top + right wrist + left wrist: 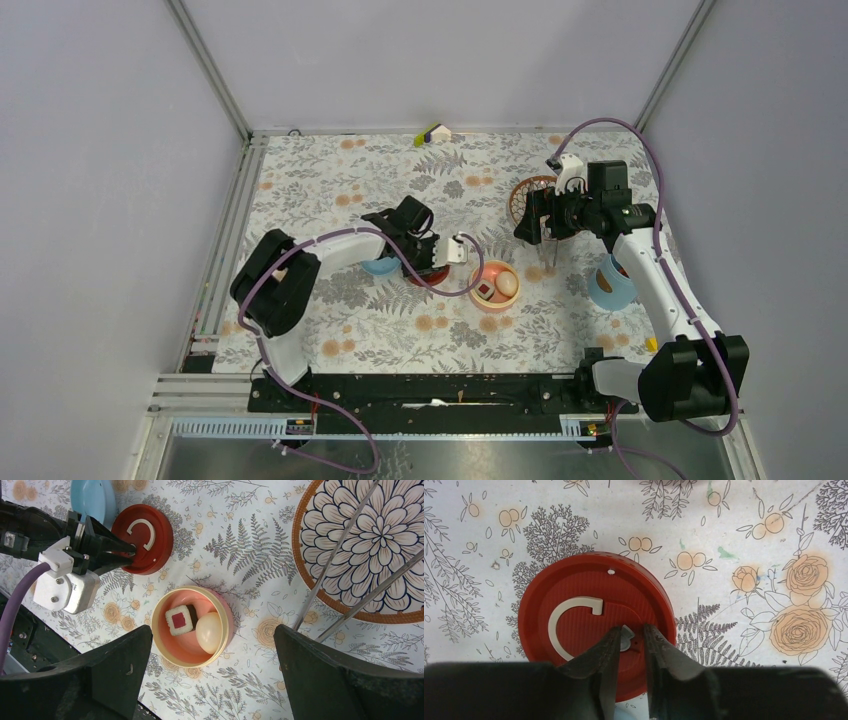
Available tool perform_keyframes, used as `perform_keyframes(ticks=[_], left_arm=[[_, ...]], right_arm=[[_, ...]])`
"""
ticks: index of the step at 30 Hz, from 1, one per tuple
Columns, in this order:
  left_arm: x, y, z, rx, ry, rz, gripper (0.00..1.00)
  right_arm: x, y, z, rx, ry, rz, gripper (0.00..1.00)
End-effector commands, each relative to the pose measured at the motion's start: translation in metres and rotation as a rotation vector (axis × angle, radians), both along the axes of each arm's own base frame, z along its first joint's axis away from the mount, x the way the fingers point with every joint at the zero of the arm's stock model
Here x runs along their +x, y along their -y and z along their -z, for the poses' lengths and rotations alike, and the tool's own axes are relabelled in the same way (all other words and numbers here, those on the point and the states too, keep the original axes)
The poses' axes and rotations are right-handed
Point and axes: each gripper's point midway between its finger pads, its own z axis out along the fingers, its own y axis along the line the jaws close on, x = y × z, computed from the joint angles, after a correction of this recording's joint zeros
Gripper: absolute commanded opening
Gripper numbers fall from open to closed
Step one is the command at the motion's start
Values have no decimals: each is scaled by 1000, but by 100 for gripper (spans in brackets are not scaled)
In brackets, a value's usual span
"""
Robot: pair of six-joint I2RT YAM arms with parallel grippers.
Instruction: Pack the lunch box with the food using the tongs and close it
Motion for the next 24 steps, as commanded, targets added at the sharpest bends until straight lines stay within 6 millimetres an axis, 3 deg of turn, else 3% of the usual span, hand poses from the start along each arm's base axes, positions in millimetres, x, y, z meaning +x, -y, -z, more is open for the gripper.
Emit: perform_keyframes(ticks=[1, 7, 24], left_arm=[[5, 7, -5, -5, 18, 36, 21], [2, 10, -17, -25, 7, 39, 0], [18, 24, -77, -141, 62, -76, 0]], right_arm=[[-1, 0, -4, 2, 15, 3, 99], [-1, -1, -4, 7, 13, -2, 99], [0, -4, -2, 25, -7, -10, 99]])
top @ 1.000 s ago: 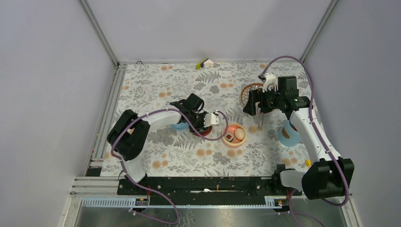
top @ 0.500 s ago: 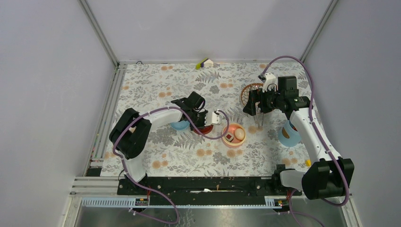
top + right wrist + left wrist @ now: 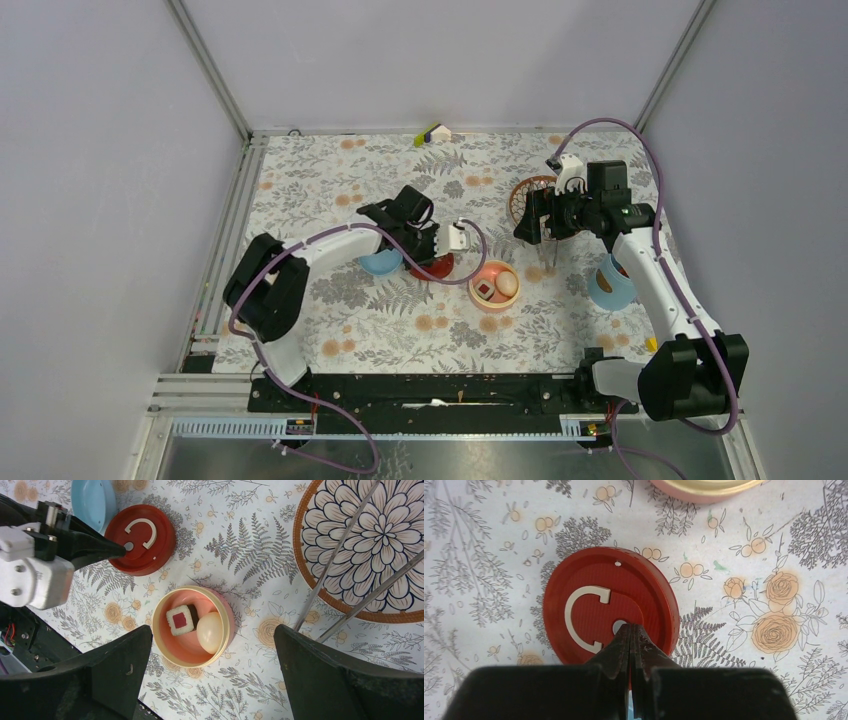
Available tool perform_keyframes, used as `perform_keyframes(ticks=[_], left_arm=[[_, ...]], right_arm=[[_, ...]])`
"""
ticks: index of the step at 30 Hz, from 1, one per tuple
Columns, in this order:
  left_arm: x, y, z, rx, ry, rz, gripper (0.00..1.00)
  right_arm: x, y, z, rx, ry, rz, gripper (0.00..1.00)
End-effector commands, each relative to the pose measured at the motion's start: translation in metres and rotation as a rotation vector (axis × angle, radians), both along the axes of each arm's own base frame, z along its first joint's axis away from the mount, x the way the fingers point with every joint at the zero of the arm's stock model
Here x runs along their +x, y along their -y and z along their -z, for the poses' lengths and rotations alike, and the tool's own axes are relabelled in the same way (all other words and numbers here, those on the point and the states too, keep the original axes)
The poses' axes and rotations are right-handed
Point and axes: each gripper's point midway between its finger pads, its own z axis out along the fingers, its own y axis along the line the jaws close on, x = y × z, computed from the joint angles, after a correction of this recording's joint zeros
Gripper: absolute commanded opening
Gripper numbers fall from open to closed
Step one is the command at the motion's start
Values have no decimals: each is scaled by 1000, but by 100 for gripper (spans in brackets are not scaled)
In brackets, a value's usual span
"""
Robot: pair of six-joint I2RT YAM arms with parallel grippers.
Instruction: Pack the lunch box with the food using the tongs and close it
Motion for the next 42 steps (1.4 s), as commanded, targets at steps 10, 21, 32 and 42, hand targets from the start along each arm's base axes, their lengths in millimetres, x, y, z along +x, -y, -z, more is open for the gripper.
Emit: perform_keyframes(ticks=[10, 21, 32, 42], left_arm=[[22, 24, -71, -158, 104, -75, 0], [21, 45, -90, -260, 23, -122, 0], [16, 70, -96, -345, -104, -168, 0], [-4, 100, -95, -376, -142, -131, 0]], right_arm=[[0, -4, -5, 22, 4, -8, 99], [12, 13, -9, -40, 29, 88, 99], [29, 37, -33, -6, 68, 212, 99], [36, 47, -57, -10, 145, 256, 99]])
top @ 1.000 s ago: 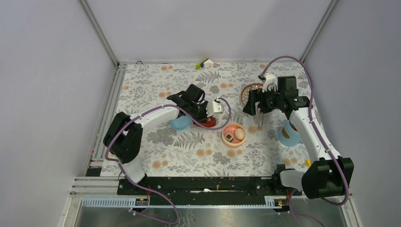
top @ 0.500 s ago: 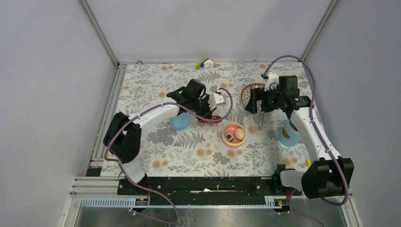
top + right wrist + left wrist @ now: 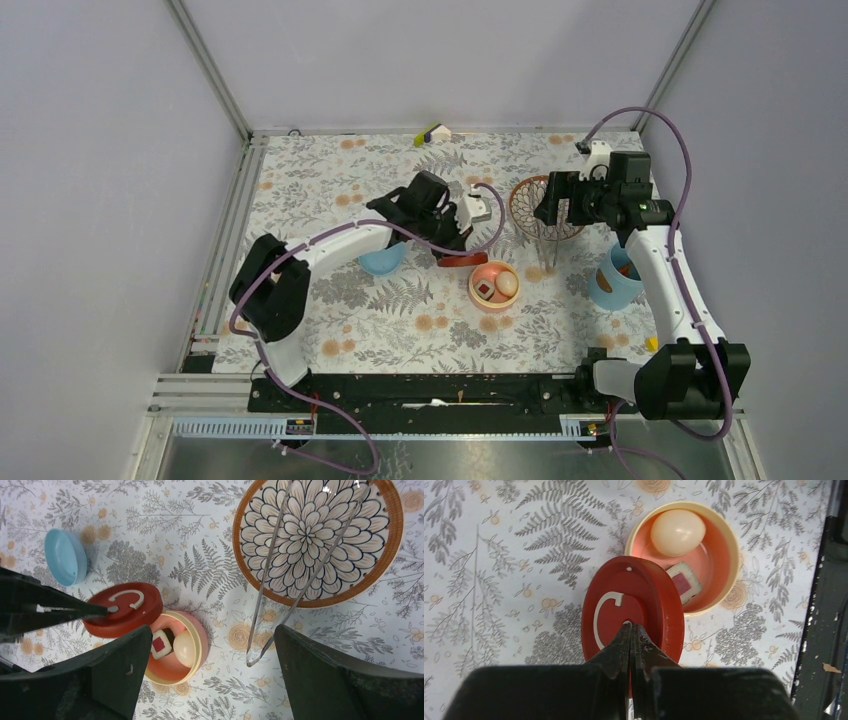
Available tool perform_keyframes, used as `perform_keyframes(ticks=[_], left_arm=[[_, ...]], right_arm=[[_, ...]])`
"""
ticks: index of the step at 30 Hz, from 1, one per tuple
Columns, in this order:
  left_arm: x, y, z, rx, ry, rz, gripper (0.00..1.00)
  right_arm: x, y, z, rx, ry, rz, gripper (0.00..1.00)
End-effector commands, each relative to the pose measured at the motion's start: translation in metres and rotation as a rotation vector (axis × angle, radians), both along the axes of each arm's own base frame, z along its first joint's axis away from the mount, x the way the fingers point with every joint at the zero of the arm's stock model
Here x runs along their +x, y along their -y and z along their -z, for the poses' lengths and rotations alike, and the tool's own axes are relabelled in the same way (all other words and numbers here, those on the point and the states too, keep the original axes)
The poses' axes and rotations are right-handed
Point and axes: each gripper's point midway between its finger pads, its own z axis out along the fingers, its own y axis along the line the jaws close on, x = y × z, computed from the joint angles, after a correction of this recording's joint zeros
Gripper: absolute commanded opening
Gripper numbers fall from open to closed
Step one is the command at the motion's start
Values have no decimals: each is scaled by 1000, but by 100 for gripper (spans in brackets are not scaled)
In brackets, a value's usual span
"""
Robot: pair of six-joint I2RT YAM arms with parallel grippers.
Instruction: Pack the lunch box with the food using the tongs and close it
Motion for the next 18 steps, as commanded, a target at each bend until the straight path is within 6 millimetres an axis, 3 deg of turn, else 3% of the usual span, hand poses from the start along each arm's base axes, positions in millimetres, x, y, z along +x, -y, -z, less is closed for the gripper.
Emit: perform_keyframes(ticks=[1, 8, 18], left_arm=[[-7, 34, -31, -111, 41, 54, 0], [-25, 51, -37, -130, 38, 89, 0], [-50, 74, -17, -93, 37, 141, 0]], right_arm=[[12, 10, -38, -4, 116, 42, 99], [13, 13, -37, 3, 111, 48, 99], [10, 13, -32, 38, 85, 64, 99]])
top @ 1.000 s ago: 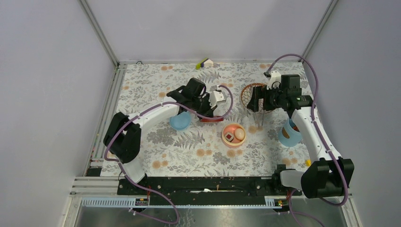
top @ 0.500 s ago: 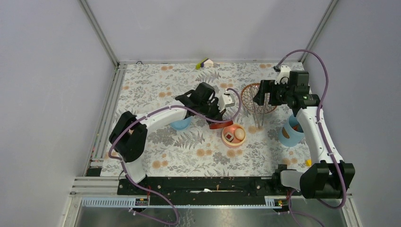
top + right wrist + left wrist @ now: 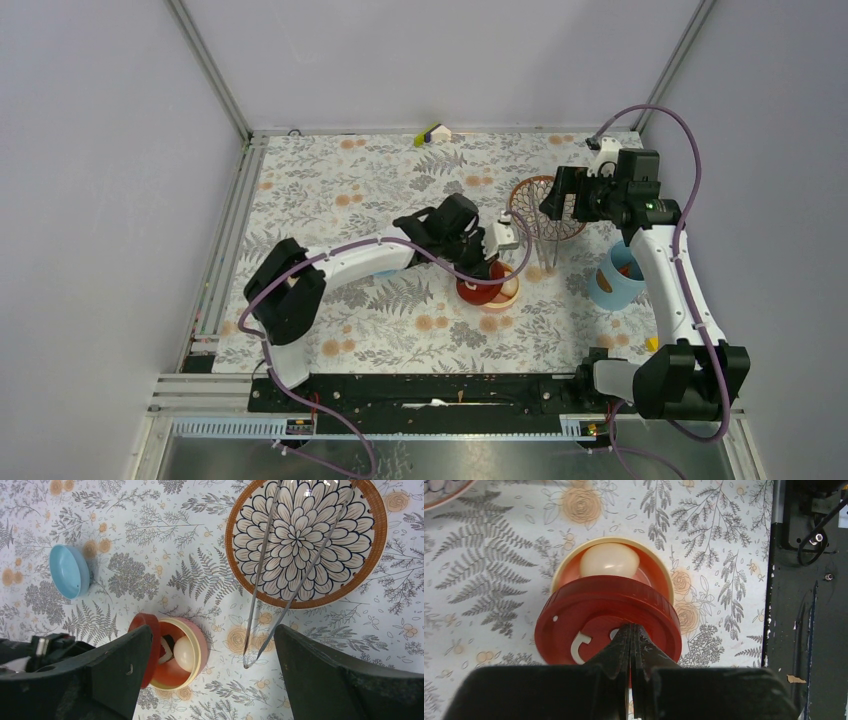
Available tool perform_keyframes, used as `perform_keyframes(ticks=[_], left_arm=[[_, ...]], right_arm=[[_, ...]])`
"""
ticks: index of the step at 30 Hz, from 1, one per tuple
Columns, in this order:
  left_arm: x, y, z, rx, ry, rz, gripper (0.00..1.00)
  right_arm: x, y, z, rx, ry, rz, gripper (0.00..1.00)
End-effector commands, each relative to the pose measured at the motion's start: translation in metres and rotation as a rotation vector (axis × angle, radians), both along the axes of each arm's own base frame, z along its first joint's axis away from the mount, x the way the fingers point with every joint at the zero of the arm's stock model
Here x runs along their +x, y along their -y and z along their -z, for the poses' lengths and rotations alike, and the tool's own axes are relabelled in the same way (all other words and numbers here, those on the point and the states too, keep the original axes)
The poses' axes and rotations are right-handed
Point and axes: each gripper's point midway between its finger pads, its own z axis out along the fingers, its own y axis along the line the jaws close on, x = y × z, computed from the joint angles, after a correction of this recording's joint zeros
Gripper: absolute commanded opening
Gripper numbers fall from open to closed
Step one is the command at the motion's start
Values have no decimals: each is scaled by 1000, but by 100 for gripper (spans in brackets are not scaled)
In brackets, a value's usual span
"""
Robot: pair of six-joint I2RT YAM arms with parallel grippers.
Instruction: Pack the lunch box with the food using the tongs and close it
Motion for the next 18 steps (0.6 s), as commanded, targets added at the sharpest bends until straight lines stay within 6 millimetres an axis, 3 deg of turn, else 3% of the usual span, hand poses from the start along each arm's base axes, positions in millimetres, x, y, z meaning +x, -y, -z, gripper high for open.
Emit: perform_keyframes(ticks=[1, 8, 18], left_arm=[[3, 25, -21, -71, 58, 18, 0], [-2, 35, -18, -65, 70, 29, 0], [7, 49, -15, -60, 80, 22, 0]], right_arm=[[3, 1, -21, 13, 65, 11, 99], [1, 3, -19, 12, 60, 15, 99], [1, 5, -16, 7, 57, 18, 99]])
